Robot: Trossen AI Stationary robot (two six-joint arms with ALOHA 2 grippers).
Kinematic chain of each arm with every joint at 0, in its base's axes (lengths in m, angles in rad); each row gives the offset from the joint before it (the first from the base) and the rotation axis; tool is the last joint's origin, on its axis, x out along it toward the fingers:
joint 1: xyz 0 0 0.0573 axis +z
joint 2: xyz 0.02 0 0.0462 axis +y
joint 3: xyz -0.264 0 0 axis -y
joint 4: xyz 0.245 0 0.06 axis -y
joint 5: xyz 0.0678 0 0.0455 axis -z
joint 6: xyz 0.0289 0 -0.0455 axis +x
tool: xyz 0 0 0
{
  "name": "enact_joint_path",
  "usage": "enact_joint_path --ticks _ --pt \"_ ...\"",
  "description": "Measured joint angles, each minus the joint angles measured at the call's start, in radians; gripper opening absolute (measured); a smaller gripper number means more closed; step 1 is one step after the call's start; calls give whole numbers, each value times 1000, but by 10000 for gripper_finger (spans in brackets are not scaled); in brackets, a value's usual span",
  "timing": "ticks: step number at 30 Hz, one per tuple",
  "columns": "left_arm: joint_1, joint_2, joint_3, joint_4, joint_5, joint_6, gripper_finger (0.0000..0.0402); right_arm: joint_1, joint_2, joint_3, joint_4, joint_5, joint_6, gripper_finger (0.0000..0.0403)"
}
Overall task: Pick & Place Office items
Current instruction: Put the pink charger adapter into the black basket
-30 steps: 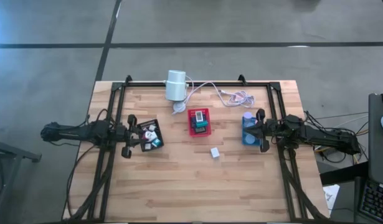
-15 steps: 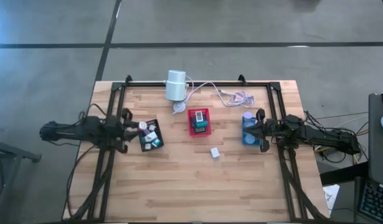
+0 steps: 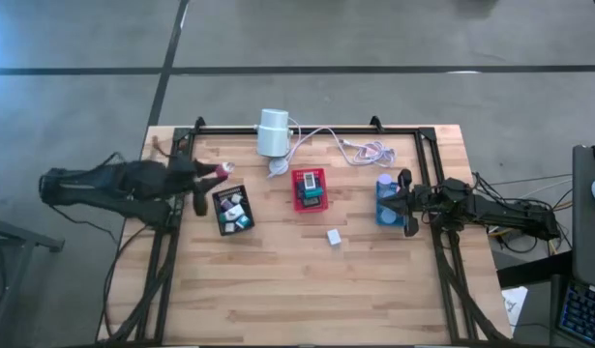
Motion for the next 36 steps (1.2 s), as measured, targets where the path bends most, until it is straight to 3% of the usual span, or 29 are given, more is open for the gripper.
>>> enact_joint_path --ticks 6,11,22,36 --pt "0 335 251 -402 -45 -153 104 0 0 0 -1 -1 0 8" --pt "2 535 283 -545 -30 -189 104 0 1 0 -2 -2 0 8" --pt "32 766 185 -562 122 -193 104 0 1 0 -6 -2 4 8" --pt "146 868 105 -542 140 -163 103 0 2 0 -6 -2 5 8"
